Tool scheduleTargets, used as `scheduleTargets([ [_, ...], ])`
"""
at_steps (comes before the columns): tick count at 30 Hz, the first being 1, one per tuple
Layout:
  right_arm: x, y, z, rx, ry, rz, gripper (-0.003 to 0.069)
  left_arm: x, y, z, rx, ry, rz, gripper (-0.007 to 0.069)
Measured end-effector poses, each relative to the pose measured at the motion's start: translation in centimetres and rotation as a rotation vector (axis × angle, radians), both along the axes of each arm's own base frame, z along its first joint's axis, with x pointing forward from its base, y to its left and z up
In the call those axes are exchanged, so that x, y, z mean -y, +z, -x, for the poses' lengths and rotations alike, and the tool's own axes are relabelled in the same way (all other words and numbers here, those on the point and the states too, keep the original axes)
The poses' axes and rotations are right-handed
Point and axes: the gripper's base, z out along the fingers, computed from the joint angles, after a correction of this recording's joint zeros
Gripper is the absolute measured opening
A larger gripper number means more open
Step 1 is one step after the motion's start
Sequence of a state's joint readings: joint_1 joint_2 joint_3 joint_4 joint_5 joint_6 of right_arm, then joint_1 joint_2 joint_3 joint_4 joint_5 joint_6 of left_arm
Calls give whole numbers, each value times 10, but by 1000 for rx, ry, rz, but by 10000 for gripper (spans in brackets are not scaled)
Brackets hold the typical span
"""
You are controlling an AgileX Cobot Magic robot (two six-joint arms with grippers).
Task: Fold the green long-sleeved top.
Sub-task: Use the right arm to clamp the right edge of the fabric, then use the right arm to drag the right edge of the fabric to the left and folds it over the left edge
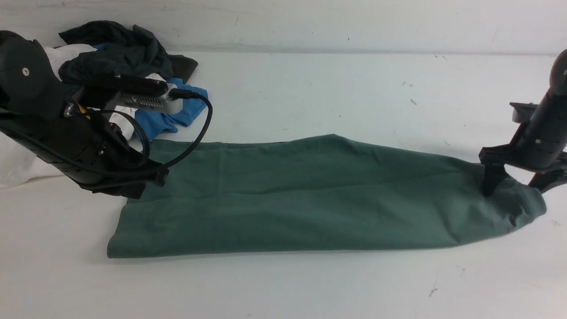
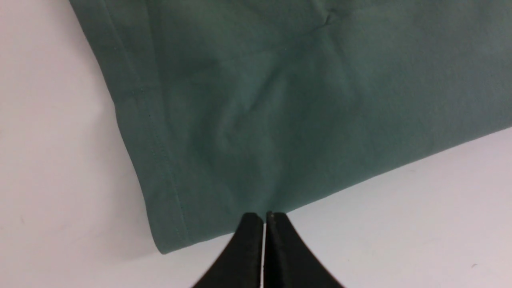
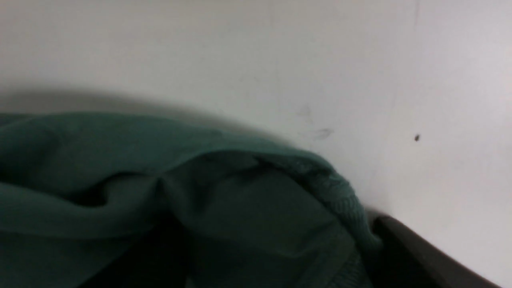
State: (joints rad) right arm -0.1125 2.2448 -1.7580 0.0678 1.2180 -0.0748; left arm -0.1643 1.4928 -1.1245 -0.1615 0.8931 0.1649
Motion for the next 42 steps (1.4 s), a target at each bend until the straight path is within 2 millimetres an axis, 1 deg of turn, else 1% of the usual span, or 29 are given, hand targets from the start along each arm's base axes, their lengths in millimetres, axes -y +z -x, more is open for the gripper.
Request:
scheduleTargets([
  [1,-1,0,0,0,4,0,518,0,0,0,0,0,0,-3],
  [4,-4,1,-1,4,22,-3,178,0,-3,2,-11,0,-2,-3],
  [6,-2,5,0,11,20,14,79,0,-3,2,-12,0,-2,-3],
  [8,6,19,3,31,6,66,70,0,-4,2,-22,-2,-5,-3],
  [9,7,20,3,34,0,66,70,-1,-4,3,-24,-3,-7,-3],
  [11,27,53,11,93,-48,166,72,-1,-5,4,-45,-7,-12,-3],
  [12,29,59,12,105,-52,175,72,-1,-5,5,-47,-7,-12,-3],
  [13,39,83,20,152,-62,236,72,-1,-5,5,-53,-8,-13,-3],
  [14,40,90,21,165,-65,243,72,-1,-5,5,-54,-9,-13,-3],
  [15,43,111,28,206,-69,269,72,-1,-5,5,-56,-9,-14,-3],
  [16,42,125,32,235,-75,275,72,-1,-4,6,-55,-9,-14,-3],
  [17,42,128,33,243,-76,276,72,-1,-4,6,-55,-9,-14,-3],
  [19,30,159,40,322,-77,254,72,0,-3,6,-53,-6,-4,-3],
  [21,10,181,43,392,-62,206,72,0,-2,7,-52,-4,6,-3],
  [23,-20,198,45,445,-39,136,72,1,-2,7,-54,-1,18,-3],
  [26,-76,212,49,487,21,15,72,3,-2,7,-57,3,36,-3],
  [27,-101,215,51,493,46,-37,72,3,-2,7,-57,1,45,-3],
  [28,-113,215,52,490,56,-70,72,4,-2,7,-57,-1,47,-3],
  [30,-153,212,59,468,109,-144,72,5,-1,7,-56,-12,59,-3],
  [32,-185,206,64,437,151,-195,72,6,-1,7,-55,-21,69,-3],
  [33,-188,205,65,433,158,-196,72,6,-1,7,-55,-23,72,-3],
  [34,-216,195,70,395,190,-225,72,8,-1,8,-55,-27,86,-3],
  [35,-216,195,70,395,187,-226,72,8,-1,8,-55,-30,87,-3],
  [36,-230,188,73,372,200,-234,72,8,-1,8,-54,-35,92,-3],
  [37,-252,176,77,336,221,-245,72,9,0,8,-52,-46,97,-3],
  [38,-255,174,77,332,222,-246,72,9,0,8,-51,-47,98,-3],
  [39,-272,164,80,312,230,-262,72,10,0,8,-51,-49,101,-3],
  [40,-276,161,80,308,235,-264,72,10,0,8,-51,-49,102,-3],
  [42,-295,147,81,296,247,-285,72,10,0,8,-51,-50,106,-3],
])
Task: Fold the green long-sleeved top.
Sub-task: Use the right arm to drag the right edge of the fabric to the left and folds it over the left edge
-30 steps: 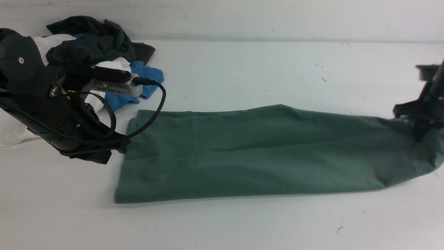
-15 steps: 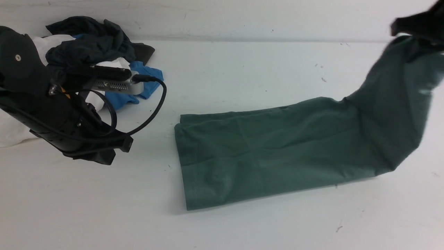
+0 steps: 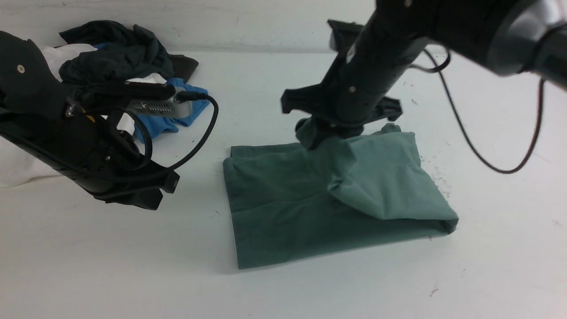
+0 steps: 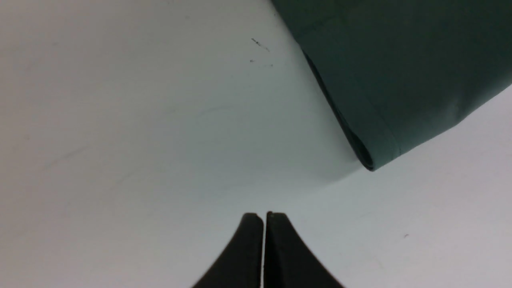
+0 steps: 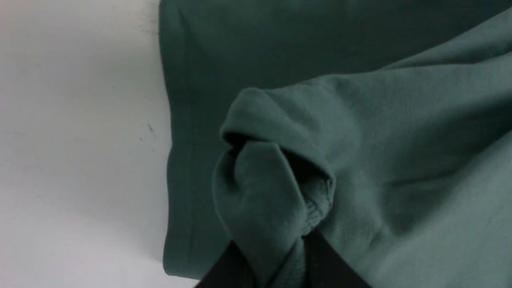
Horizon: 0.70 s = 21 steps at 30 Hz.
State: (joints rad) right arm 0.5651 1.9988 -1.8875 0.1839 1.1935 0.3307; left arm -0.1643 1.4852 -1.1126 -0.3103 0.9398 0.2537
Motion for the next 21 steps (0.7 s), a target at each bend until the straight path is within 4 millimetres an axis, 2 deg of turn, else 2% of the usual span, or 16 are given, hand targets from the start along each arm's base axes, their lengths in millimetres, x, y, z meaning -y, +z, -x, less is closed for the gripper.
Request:
scheduleTargets([
  [4,-24,-27,-3,-45,-13,-51,72,0,0,0,0,1,2,-3],
  [8,-37,-45,-8,-76,-51,-119,85,0,0,0,1,-3,2,-3],
  [11,-42,-50,-11,-78,-61,-154,118,0,0,0,1,-3,2,-3],
  [14,-48,-50,-13,-79,-78,-219,221,0,0,0,3,-2,2,-3],
  [15,-50,-49,-13,-86,-84,-250,292,0,0,0,5,-1,2,-3],
  [17,-51,-48,-13,-91,-85,-271,337,0,0,-1,7,-1,2,-3],
  [18,-53,-47,-12,-95,-79,-295,381,0,0,-1,10,0,2,-3],
  [19,-56,-43,-12,-89,-52,-319,454,0,1,-1,16,2,3,-3],
  [21,-56,-37,-13,-69,-12,-326,491,0,1,-2,19,3,3,-3],
])
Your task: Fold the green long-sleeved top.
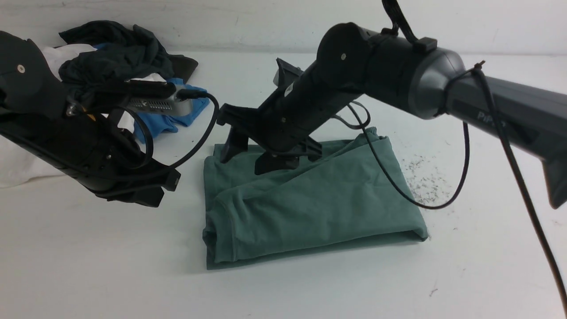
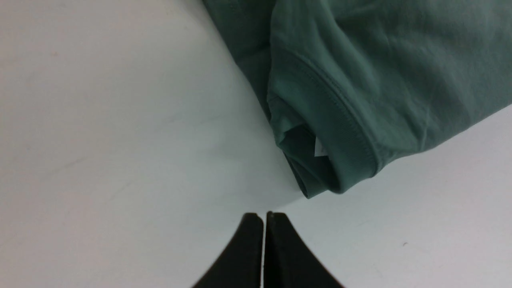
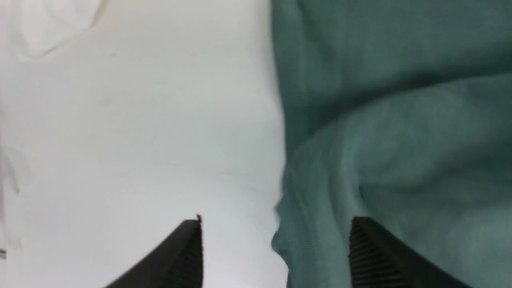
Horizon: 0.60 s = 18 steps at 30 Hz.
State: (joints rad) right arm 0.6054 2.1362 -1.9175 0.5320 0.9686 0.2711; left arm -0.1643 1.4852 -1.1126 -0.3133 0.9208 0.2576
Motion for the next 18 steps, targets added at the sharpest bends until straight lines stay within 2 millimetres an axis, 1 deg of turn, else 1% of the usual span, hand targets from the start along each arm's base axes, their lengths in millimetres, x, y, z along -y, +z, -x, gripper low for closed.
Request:
scheduleTargets([
  [1,2,4,-2,23,27,4,510,0,0,0,1,0,0,-3],
  [2,2,7,-2,36,39,5,512,0,0,0,1,0,0,-3],
  [4,15,22,-9,90,113,61,521,0,0,0,1,1,2,-3],
  [5,16,21,-9,85,119,66,521,0,0,0,1,1,2,-3],
  [6,31,32,-14,119,148,144,505,0,0,0,1,2,5,-3],
  [8,50,40,-24,154,138,226,462,0,0,-1,5,4,7,-3],
  [10,73,49,-35,213,99,318,373,2,0,-2,12,14,26,-3],
  [11,74,49,-35,216,99,326,362,2,0,-3,13,16,29,-3],
  [12,83,51,-38,233,88,359,297,3,-1,-4,13,21,41,-3],
  [13,96,53,-39,248,84,408,160,6,-3,-8,3,23,72,-3],
  [14,102,52,-37,247,89,437,93,8,-4,-12,-5,13,82,-3],
  [15,104,51,-37,245,89,442,93,9,-5,-12,-8,11,84,-3],
  [16,110,41,-34,212,100,473,31,12,-7,-17,-24,-9,93,-3],
  [18,117,23,-29,145,119,496,-1,19,-11,-28,-43,-35,97,-3],
])
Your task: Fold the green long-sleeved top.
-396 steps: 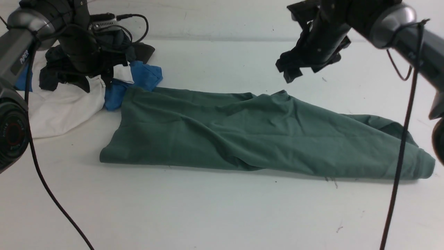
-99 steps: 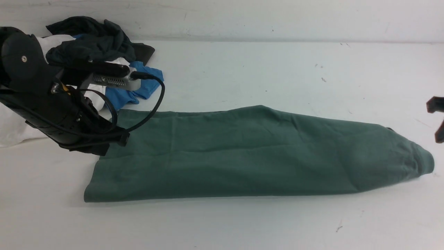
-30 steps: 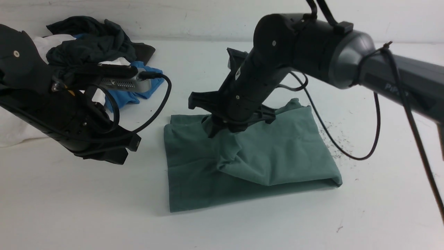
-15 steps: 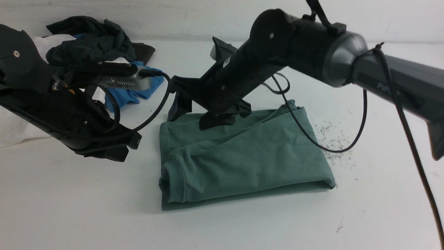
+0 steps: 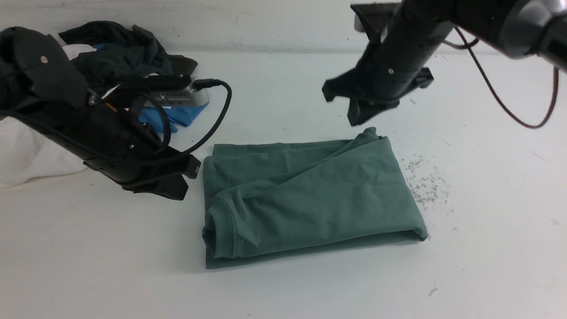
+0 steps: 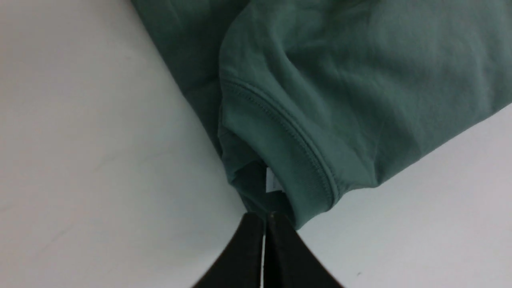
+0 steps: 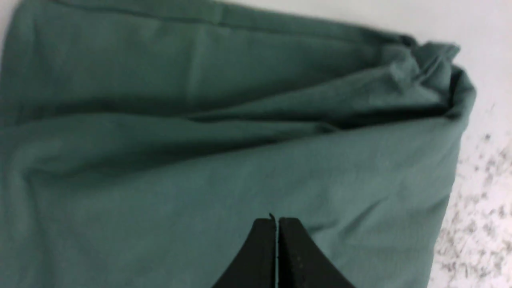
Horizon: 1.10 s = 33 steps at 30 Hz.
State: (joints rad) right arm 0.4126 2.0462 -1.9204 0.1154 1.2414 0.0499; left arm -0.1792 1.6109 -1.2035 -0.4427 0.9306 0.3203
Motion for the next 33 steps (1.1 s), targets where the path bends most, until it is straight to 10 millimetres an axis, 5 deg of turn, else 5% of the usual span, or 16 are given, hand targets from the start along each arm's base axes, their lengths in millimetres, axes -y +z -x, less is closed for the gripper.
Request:
scheduleTargets([
  [4,2,-24,5,-85,28,6,-13,13,-8,-23,-5,-31,0,1],
  [9,-3,-26,7,-104,66,-34,-14,23,-18,-52,-5,-34,19,69],
  [18,-3,-26,8,-101,80,-35,-15,33,-68,-94,-50,-71,12,407],
  [22,-3,-26,8,-101,80,-35,-15,39,-84,-97,-65,-106,55,450],
  [27,-3,-26,8,-101,80,-35,-15,43,-91,-98,-68,-141,100,379],
  [33,-3,-26,7,-98,87,-33,-15,45,-92,-99,-64,-150,113,38],
])
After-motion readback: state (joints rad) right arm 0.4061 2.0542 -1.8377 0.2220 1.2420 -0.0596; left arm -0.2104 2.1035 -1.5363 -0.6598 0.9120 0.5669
